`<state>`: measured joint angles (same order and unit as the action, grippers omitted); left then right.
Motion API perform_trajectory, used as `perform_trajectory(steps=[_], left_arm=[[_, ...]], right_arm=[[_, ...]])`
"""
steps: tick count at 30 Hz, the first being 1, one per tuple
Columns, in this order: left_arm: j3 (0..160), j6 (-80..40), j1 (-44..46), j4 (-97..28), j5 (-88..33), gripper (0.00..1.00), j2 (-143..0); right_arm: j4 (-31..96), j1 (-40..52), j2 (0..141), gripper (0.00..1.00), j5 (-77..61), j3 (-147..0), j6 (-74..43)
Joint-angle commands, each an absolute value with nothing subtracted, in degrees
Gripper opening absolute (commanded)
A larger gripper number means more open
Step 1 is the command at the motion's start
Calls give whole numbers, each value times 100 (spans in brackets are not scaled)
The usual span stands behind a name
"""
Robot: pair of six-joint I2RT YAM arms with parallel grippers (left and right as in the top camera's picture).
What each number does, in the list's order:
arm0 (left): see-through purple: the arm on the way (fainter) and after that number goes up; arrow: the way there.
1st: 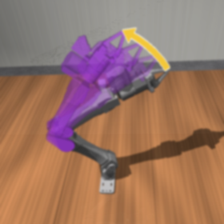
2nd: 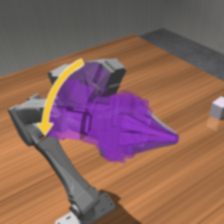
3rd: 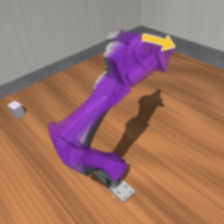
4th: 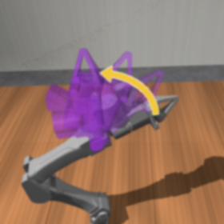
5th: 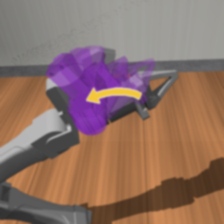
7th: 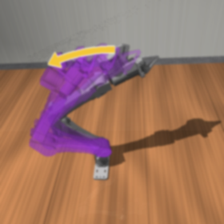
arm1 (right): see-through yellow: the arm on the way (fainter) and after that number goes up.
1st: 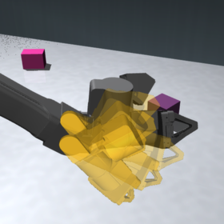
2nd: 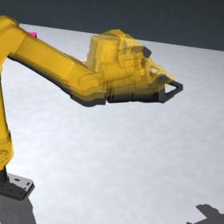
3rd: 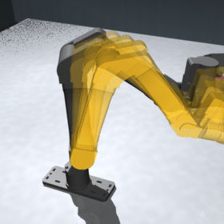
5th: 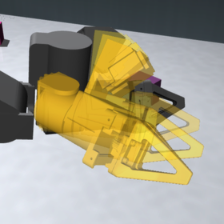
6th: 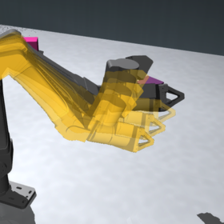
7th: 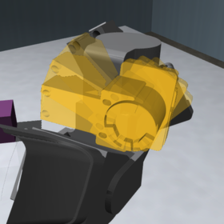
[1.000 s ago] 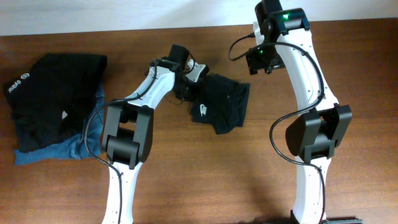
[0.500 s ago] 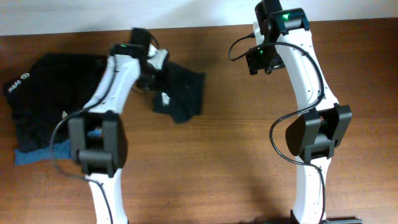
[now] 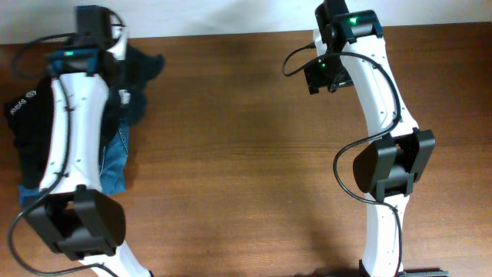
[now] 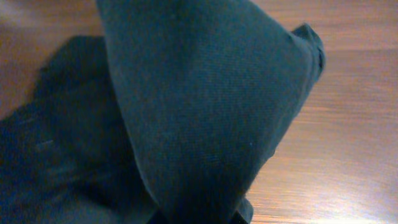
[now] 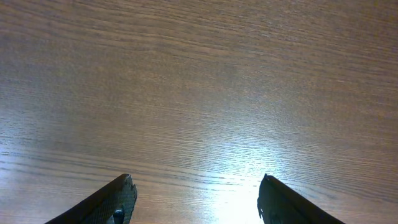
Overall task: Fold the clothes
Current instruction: 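Carry the dark bundle with the left gripper onto the left clothes pile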
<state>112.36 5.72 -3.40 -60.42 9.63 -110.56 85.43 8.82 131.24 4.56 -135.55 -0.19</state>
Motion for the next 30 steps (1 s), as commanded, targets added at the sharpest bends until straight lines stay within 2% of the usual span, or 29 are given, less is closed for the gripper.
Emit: perform_trajectory(steps=[1, 9, 30], left_arm=[[11384, 757, -755, -6027, 1332, 1, -10838], [11633, 644, -1376, -6029, 825, 0, -10667], [11714, 257, -2604, -6759, 816, 2, -10501]], right_arm=[[8554, 888, 12947, 68, 521, -13694, -27], [8552, 888, 12947, 68, 521, -13694, -27], [8584, 888, 12947, 68, 519, -13694, -27]])
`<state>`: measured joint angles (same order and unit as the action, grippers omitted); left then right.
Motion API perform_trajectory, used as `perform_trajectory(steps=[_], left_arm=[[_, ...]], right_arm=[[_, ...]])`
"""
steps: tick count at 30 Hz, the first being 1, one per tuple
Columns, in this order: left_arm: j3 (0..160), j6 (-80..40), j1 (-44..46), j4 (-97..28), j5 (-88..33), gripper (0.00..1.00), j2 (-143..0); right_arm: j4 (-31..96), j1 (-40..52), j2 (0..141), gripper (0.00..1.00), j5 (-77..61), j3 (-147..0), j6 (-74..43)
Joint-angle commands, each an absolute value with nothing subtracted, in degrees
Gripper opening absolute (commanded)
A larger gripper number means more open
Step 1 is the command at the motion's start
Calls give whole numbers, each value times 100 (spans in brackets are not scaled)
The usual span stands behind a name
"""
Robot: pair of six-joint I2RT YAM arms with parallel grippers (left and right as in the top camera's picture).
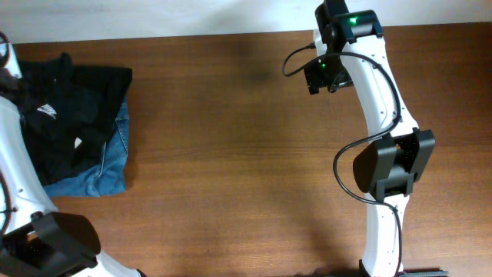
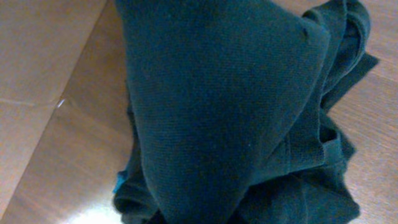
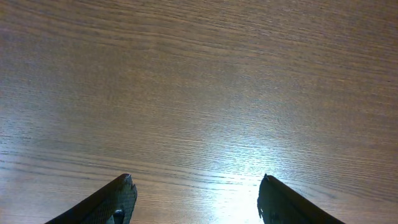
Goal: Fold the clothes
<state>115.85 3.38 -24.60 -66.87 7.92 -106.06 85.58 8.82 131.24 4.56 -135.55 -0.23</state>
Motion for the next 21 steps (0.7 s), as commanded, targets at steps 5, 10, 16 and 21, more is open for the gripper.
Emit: perform_trajectory(steps=[5, 10, 16, 21], left_arm=[[11703, 261, -2681, -6928, 838, 19, -10521], [11692, 261, -2681, -6934, 843, 39, -10521], [11692, 261, -2681, -6947, 1013, 45, -10521], [11692, 259, -2681, -6947, 1011, 45, -10521]], right_arm=[[8635, 888, 12947, 68, 521, -13694, -25], [8641, 888, 12947, 68, 521, -13694, -25], [8659, 888, 12947, 68, 521, -13694, -25], [8656, 888, 12947, 68, 521, -13694, -25]])
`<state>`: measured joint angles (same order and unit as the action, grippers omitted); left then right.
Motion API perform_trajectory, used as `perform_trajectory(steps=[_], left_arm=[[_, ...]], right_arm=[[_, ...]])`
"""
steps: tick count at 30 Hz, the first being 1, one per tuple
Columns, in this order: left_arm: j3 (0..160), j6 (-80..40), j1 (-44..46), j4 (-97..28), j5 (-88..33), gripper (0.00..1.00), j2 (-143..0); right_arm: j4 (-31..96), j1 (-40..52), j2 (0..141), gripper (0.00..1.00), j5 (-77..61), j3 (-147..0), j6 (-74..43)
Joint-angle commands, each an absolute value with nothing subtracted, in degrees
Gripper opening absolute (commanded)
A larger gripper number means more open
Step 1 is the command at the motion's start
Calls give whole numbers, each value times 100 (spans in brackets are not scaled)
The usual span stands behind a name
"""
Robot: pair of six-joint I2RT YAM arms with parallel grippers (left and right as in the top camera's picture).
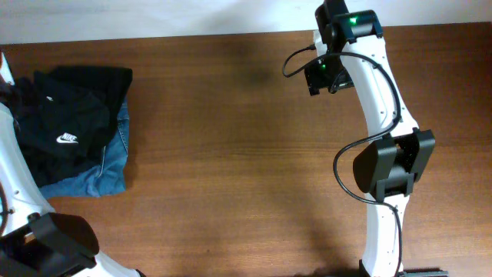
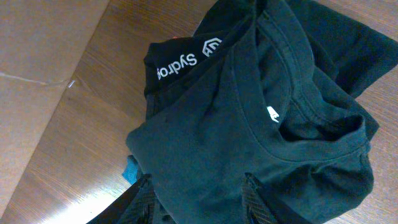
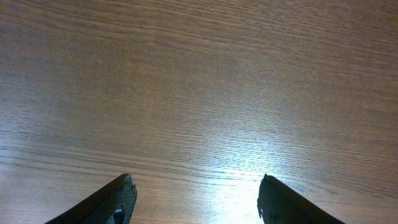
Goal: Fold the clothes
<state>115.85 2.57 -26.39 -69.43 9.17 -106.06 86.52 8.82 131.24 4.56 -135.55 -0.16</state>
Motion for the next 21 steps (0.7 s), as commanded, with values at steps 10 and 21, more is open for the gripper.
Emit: perform_trajectory(steps=[10, 21], left_arm=[[11692, 261, -2681, -6873, 537, 47, -10523], [11681, 215, -2755, -5902, -2119, 47, -10958]], right_arm=[[8654, 886, 12947, 67, 683, -13694, -27], [8680, 819, 12947, 67, 1037, -13694, -27]])
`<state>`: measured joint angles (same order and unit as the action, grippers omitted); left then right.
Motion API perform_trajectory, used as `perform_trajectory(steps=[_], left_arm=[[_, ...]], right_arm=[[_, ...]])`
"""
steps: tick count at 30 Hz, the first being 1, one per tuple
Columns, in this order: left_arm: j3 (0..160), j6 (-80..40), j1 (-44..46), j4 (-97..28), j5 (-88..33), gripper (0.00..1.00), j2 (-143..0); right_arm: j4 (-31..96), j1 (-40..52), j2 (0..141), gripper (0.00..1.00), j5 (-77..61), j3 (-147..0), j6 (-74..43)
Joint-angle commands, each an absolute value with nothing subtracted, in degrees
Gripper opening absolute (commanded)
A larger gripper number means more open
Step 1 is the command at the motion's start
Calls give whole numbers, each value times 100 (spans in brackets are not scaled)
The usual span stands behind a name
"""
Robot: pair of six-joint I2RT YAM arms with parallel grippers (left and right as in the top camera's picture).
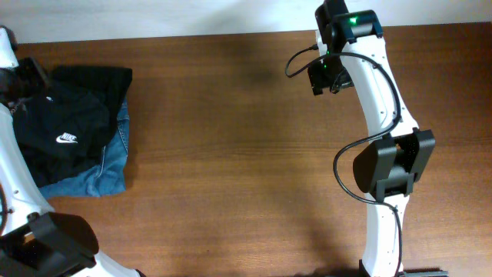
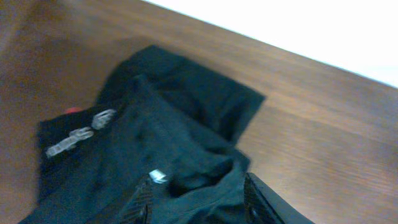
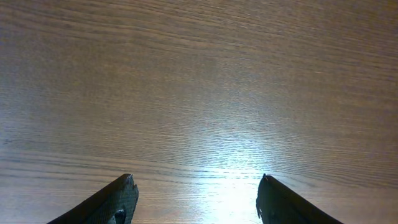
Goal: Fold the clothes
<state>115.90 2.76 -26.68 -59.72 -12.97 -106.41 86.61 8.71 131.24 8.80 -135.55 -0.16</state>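
Note:
A pile of clothes lies at the table's far left. On top is a black T-shirt [image 1: 65, 127] with a small white logo, and under it blue jeans [image 1: 108, 165]. My left gripper [image 1: 25, 77] hangs open at the pile's back left corner. In the left wrist view its fingers [image 2: 144, 198] stand apart over the crumpled black shirt [image 2: 155, 143], with my left gripper [image 2: 198, 182] holding nothing. My right gripper [image 1: 321, 75] is open over bare wood at the back right. In its own view my right gripper [image 3: 194, 179] has nothing between the fingers.
The wooden table [image 1: 231, 169] stretches between the two arms. A white wall [image 2: 311, 31] runs behind its far edge. A second black garment with white lettering [image 2: 78, 134] lies in the pile under the shirt.
My left wrist has tilted up and shifted slightly right, so its camera now shows the table's far edge and the wall. The shirt lies as before. The right arm is unmoved.
My left gripper first held a dark garment over the pile, its arm across the clothes. Then the arm stood at the table's left edge with the garment still hanging from it. After that the gripper was open and the shirt lay on the pile, where it stays.

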Motion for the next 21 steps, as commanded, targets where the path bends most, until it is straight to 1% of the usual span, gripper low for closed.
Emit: perform_trajectory(steps=[1, 8, 14, 18, 21], left_arm=[[11668, 215, -2768, -5883, -2178, 47, -11080], [11660, 215, -3162, -5586, -2834, 46, -11974], [11649, 217, -3623, -5443, -3715, 47, -12781], [11644, 266, -3726, -5577, -4309, 47, -13251], [11644, 322, -3701, -5575, -4484, 48, -13316]], right_arm=[[8685, 803, 12947, 67, 1037, -13694, -27], [8731, 666, 12947, 67, 1033, -13694, -27], [8746, 624, 12947, 67, 1035, -13694, -27], [8744, 624, 12947, 67, 1035, -13694, -27], [8750, 624, 12947, 67, 1035, -13694, -27]])
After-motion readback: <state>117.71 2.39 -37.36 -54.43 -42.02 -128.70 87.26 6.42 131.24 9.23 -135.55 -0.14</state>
